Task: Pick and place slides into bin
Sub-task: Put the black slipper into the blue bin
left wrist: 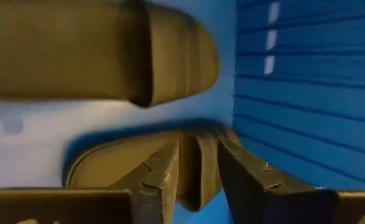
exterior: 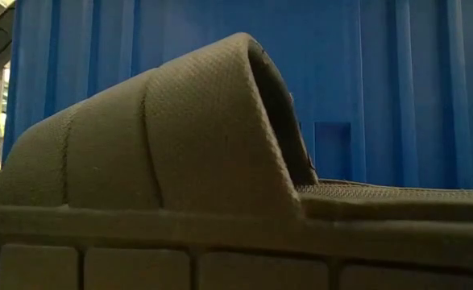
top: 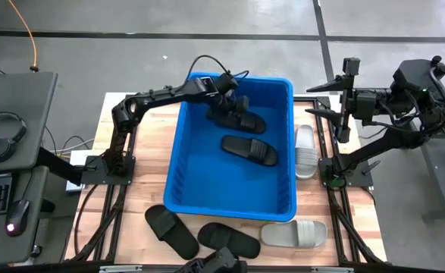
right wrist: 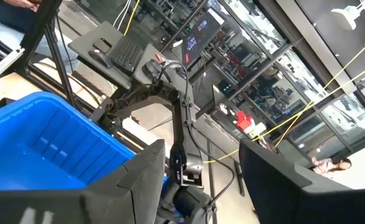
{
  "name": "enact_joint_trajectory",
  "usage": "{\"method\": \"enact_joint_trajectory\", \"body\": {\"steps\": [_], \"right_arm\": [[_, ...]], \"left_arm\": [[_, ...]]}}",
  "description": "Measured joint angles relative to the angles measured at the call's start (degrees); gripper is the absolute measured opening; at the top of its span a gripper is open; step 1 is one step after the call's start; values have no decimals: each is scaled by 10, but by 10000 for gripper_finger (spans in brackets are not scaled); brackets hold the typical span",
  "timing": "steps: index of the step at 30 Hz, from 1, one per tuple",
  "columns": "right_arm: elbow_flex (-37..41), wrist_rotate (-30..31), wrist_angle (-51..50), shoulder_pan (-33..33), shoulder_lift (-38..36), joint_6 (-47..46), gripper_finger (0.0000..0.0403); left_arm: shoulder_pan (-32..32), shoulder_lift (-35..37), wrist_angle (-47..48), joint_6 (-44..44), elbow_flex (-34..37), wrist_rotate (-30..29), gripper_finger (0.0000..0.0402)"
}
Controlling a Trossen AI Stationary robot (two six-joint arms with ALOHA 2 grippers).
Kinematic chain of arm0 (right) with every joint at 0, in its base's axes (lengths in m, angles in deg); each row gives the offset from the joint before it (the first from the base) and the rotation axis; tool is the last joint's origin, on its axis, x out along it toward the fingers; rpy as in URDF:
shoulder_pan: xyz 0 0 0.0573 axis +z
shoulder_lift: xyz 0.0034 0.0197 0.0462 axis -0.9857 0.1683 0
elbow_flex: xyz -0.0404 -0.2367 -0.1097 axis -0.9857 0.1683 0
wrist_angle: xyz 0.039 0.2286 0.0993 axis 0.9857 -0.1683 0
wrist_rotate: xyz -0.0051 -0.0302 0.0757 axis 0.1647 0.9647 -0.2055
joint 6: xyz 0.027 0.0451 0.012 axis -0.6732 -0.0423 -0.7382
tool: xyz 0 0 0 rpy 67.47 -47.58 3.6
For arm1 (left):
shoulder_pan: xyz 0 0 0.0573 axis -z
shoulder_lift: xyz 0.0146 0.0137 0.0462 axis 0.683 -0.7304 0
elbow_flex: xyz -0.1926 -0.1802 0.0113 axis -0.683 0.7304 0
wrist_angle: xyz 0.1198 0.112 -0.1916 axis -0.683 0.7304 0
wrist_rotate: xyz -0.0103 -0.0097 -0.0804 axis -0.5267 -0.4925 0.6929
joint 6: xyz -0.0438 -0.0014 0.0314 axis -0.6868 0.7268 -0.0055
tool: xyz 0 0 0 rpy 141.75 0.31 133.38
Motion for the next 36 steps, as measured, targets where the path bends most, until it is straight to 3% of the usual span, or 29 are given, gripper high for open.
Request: {"method": "enact_joint_trajectory", "body": {"steps": [8, 20, 25, 30, 33, 36], "right_arm": [[0, 0, 0, 0, 0, 0, 195], [0, 1, 0, 0, 0, -32, 195], [0, 25, 8, 0, 0, -87, 195], [0, 82, -4, -20, 6, -205, 195], [0, 82, -38, -52, 22, -270, 195], [0, 37, -67, -101, 47, -334, 195]], "left_arm": [[14, -7, -54, -6, 0, 2, 92], [23, -14, -228, -64, 0, 45, 90], [22, -14, -245, -15, 0, 117, 90], [18, -2, -168, 48, 0, 155, 90], [18, 17, -53, 128, -22, 122, 90], [19, 36, 73, 211, -67, 65, 90]]}}
